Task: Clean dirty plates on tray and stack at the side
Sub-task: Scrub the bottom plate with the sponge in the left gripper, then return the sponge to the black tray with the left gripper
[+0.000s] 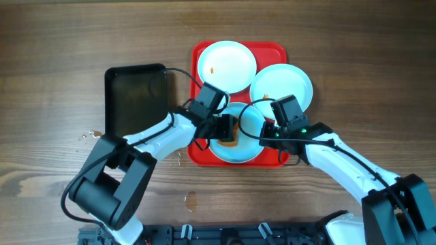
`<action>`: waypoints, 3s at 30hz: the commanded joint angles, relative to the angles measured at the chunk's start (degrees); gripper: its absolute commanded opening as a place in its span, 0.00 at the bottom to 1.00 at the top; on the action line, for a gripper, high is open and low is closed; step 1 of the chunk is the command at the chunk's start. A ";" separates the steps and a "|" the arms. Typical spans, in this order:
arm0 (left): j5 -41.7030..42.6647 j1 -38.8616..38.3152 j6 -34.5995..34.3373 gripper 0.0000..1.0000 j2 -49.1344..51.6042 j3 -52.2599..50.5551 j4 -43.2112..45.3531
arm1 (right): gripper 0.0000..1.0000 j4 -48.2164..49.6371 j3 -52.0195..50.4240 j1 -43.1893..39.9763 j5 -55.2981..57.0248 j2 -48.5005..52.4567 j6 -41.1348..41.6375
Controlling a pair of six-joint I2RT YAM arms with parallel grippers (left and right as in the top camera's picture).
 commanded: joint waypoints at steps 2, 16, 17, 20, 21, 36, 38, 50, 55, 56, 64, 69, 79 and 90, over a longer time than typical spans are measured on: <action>-16.98 -0.17 -0.31 0.04 2.86 -0.63 -5.92 | 0.04 0.11 0.20 0.24 -1.16 0.63 -0.76; -29.88 -0.17 -0.52 0.04 2.75 2.58 -12.41 | 0.04 -1.68 -0.90 0.24 1.18 0.66 -0.17; -30.93 -0.17 -0.70 0.04 2.75 2.60 -13.07 | 0.04 -1.31 -1.44 0.24 1.66 0.66 -0.15; -34.03 0.02 -1.64 0.04 2.60 3.34 -15.47 | 0.04 0.48 -3.63 0.24 1.92 0.66 -0.13; -34.32 0.15 -1.66 0.04 2.38 3.82 -16.20 | 0.04 0.90 -4.31 0.24 2.19 0.66 -0.07; -29.94 0.37 -2.05 0.04 -2.84 7.58 -20.09 | 0.36 3.85 -3.96 -0.28 -7.15 -1.25 -10.49; -27.71 0.35 -2.05 0.04 -2.84 7.58 -19.89 | 0.41 5.16 -3.67 -0.26 -10.12 -1.97 -12.70; -20.09 0.37 -2.01 0.04 -2.84 7.56 -16.79 | 0.28 10.73 -3.69 -0.26 -7.43 6.71 -12.35; -19.45 0.35 -2.03 0.04 -2.84 7.56 -16.83 | 0.28 11.54 -3.48 -0.33 -12.31 5.44 -15.63; -19.39 0.35 -2.03 0.04 -2.84 7.56 -16.83 | 0.28 11.50 -3.48 -0.33 -11.13 4.94 -14.45; -21.03 0.35 -1.57 0.04 -2.82 7.54 -16.79 | 0.04 6.27 -3.69 -0.31 3.72 6.51 -1.90; -30.36 0.37 -1.36 0.04 -2.82 7.50 -16.83 | 0.04 5.05 -3.69 -0.35 5.35 7.06 2.78; -35.17 1.95 -1.16 0.04 -9.92 8.68 -17.86 | 0.04 3.04 -3.69 -0.35 5.31 7.06 1.05; -31.82 9.92 0.13 0.04 -15.69 8.68 -23.19 | 0.04 2.89 -2.69 -0.35 -3.72 5.16 -11.54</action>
